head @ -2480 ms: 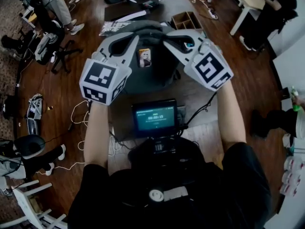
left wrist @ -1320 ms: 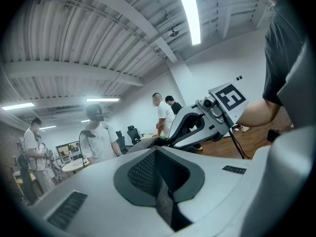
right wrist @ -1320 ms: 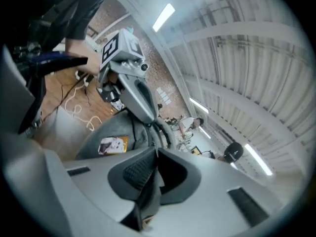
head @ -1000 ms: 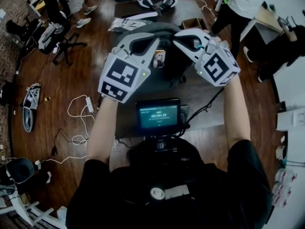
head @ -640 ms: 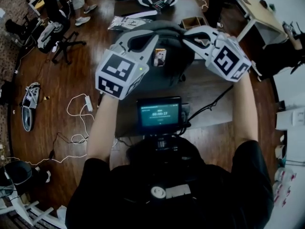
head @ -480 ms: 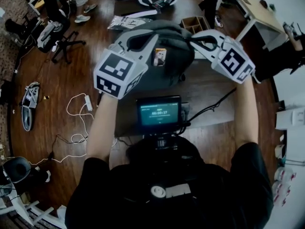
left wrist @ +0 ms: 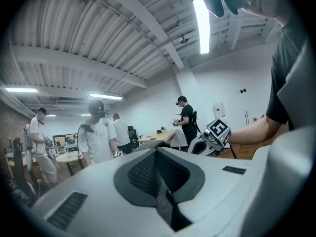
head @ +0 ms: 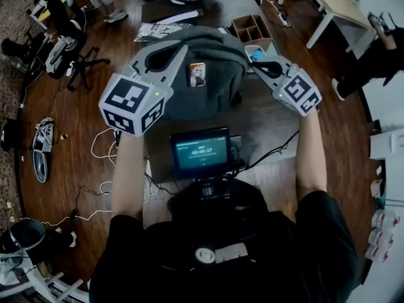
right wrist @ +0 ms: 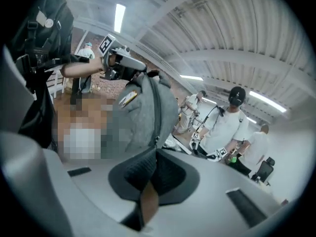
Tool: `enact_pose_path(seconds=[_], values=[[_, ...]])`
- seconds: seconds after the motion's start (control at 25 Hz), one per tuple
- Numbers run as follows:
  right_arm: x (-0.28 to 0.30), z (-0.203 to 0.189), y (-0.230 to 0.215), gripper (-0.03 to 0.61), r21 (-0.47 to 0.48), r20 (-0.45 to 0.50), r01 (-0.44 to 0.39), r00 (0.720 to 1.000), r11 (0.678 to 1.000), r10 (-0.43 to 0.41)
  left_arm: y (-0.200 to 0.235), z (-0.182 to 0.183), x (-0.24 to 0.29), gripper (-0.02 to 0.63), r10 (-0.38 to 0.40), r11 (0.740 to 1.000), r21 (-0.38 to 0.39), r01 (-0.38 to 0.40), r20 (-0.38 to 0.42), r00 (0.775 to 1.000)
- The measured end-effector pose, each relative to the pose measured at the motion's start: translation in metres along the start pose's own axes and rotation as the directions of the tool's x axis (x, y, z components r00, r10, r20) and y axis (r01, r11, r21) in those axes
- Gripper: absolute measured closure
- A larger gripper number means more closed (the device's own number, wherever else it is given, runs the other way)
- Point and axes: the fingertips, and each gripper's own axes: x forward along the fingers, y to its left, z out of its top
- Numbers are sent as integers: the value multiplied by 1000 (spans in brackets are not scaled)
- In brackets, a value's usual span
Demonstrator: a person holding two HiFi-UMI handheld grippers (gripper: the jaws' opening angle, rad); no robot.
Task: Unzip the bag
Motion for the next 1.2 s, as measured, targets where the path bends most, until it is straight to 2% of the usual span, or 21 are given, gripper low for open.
enact_pose_path(seconds=[0.44,0.8,1.2], values=[[27,-57,28,549,174,4,15,1000,985,-16,0,1,-1,609,8,1000,17,-9,5,1000],[54,-105,48,549,281,-7,-17,1000,960,20,-4,1,4,609,4,1000,14,-4,-5,1000],[83,-132,62,549,338,-42,-22,998,941,38,-10,-1,4,609,5,1000,19,-5,-12,1000]])
